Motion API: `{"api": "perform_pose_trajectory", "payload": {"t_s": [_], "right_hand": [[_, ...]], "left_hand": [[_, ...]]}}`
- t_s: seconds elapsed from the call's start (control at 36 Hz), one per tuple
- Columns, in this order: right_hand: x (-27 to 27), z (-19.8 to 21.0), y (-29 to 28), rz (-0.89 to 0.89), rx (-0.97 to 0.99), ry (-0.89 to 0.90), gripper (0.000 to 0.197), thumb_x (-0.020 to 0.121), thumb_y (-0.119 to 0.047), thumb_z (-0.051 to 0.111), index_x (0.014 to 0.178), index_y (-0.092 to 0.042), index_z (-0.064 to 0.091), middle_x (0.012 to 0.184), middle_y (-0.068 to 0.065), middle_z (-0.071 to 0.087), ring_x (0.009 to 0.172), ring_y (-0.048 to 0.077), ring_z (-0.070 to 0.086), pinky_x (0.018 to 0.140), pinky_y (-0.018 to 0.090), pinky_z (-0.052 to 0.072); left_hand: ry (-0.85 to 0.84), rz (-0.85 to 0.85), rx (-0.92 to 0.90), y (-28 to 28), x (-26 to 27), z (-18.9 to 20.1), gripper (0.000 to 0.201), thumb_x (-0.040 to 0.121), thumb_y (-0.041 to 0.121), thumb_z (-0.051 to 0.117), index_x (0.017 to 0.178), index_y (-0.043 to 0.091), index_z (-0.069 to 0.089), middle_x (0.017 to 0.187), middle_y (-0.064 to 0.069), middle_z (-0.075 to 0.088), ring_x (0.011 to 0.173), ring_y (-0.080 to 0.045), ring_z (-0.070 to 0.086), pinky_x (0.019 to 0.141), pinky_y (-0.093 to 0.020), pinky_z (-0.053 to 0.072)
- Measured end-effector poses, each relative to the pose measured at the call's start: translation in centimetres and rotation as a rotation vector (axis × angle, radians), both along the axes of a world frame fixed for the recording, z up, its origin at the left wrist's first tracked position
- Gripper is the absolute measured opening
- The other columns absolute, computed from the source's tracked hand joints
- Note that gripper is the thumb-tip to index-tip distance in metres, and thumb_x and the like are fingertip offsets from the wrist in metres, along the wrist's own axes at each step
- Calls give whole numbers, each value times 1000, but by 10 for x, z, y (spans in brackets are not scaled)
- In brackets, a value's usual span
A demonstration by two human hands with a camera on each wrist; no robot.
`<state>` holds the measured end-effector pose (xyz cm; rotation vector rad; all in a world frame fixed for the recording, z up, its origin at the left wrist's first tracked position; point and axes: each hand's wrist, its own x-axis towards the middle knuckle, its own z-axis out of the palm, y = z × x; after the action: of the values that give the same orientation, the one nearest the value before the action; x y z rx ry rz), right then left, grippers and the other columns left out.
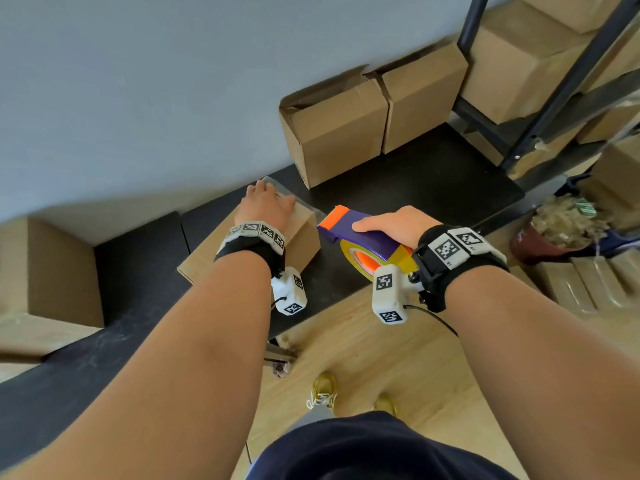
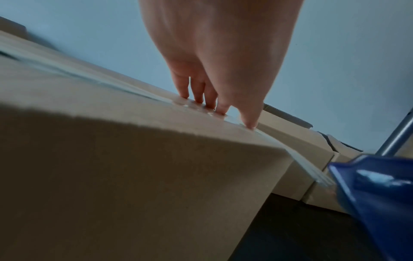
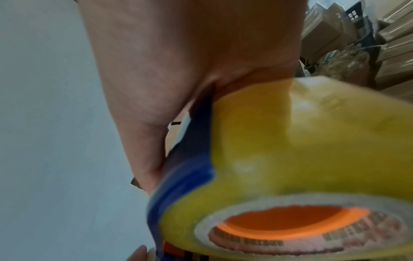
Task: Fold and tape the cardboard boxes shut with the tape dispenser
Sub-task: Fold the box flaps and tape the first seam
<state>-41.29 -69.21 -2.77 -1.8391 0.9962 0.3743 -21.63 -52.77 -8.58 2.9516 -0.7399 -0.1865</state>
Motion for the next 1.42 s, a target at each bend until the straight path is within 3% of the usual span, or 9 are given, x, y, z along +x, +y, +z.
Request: {"api": "perform_pose_trajectory", "payload": {"t_s": [0.14,0.36,0.5,0.72,0.86,0.97,1.08,1.31,1.42], "right_hand": [[6,-11,4,-8,2,16,65,74,-59,73,115,-10,61,104,8,68,85,21,65,69,30,48],[19,-20,10,-6,-25,22,62,78,-58,70,115,-11,58,106,9,65,81,19,62,73,30,45],[28,-19,9,14,-59,6,59,79,-56,70,112,-8,59,105,10,66,88,23,63,74,29,45],[44,-14,1,41,-60,57,52,80,-55,69,105,-11,59,88,6,63,75,17,60,60,25,41],[47,-7,-2,27,-32,58,43,78,-56,70,92,-16,62,90,7,66,81,21,64,71,29,47],[44,-1,-2,204,47,43,28,93,-51,53,82,-26,61,104,11,70,97,28,66,97,40,49],[43,7,1,282,35,52,27,98,-45,47,83,-26,59,112,13,69,105,31,64,103,43,46],[55,17,3,338,9,62,31,102,-40,42,81,-24,58,105,14,67,93,28,61,95,37,45],[50,-1,-2,128,-98,80,37,83,-55,66,80,-19,55,85,5,63,84,21,63,76,31,48]], "left_hand": [[58,44,-20,-2,-13,0,88,88,67,37,151,8,18,158,-8,16,145,-27,13,117,-44,17],[51,69,12,0,-30,-14,91,91,71,20,154,9,-3,161,-8,-9,148,-25,-9,120,-40,-3],[22,69,6,-1,-32,-18,90,91,71,18,153,9,-4,161,-8,-10,148,-25,-11,120,-41,-5],[28,70,15,-1,-32,-19,90,91,71,16,153,9,-6,160,-9,-12,147,-25,-13,119,-41,-8],[42,68,25,-1,-31,-20,90,91,71,16,152,9,-8,160,-8,-13,147,-24,-15,119,-40,-9],[49,71,32,-1,-32,-19,90,92,71,16,153,9,-8,160,-7,-14,147,-23,-15,119,-41,-9],[55,75,33,-1,-34,-18,88,92,69,18,153,10,-8,160,-7,-15,147,-24,-16,119,-41,-9],[49,77,42,-1,-33,-16,88,92,69,17,153,9,-8,160,-8,-14,147,-24,-14,119,-40,-8],[39,80,40,-1,-34,-16,88,93,68,17,153,9,-6,161,-8,-12,147,-23,-13,120,-41,-7]]}}
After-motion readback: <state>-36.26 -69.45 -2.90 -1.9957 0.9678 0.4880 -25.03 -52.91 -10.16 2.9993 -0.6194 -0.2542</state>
